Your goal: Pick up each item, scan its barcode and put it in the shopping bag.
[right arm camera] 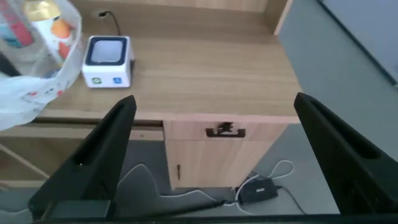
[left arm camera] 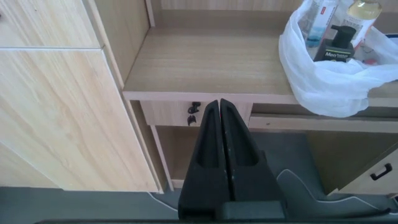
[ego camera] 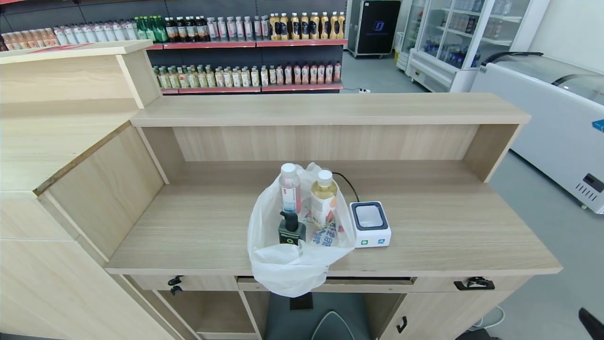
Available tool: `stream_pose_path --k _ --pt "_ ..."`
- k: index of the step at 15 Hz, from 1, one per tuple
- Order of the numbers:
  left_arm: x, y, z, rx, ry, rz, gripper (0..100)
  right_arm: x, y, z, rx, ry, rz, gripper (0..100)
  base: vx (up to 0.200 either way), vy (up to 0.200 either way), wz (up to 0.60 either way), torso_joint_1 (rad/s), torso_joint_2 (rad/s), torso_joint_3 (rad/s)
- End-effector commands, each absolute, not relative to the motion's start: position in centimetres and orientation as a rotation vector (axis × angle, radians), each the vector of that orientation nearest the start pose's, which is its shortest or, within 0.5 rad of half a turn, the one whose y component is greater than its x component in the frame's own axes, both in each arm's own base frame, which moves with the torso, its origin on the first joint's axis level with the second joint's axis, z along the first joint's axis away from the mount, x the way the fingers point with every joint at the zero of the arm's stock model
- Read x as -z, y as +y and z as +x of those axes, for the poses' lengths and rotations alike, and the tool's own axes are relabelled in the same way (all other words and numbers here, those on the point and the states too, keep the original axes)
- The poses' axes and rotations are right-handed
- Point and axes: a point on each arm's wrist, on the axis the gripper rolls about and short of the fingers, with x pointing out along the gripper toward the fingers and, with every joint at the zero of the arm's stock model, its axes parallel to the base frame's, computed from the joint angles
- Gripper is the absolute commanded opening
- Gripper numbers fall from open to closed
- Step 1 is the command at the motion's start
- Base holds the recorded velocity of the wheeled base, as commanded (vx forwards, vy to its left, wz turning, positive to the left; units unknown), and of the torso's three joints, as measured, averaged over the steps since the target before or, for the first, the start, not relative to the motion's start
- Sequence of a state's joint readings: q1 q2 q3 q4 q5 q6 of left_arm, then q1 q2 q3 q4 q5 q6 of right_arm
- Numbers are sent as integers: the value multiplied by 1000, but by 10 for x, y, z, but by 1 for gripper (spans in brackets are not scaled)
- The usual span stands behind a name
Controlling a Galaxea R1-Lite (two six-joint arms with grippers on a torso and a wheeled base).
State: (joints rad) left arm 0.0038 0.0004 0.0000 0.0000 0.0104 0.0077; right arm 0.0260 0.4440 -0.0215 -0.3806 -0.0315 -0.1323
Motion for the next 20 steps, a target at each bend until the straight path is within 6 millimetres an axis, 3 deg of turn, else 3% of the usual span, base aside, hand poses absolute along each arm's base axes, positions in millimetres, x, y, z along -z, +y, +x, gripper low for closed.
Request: stream_pose_path --k 1,3,20 --pt "-75 0 -23 -14 0 8 0 -96 0 -12 -89 -50 -116 100 0 0 0 0 0 0" --pt "-75 0 -23 -15 0 8 0 -88 0 -17 -73 -32 -115 100 0 0 0 0 0 0" --pt "-75 0 -23 -15 0 8 0 -87 -1 -17 -29 -26 -100 100 0 0 0 0 0 0"
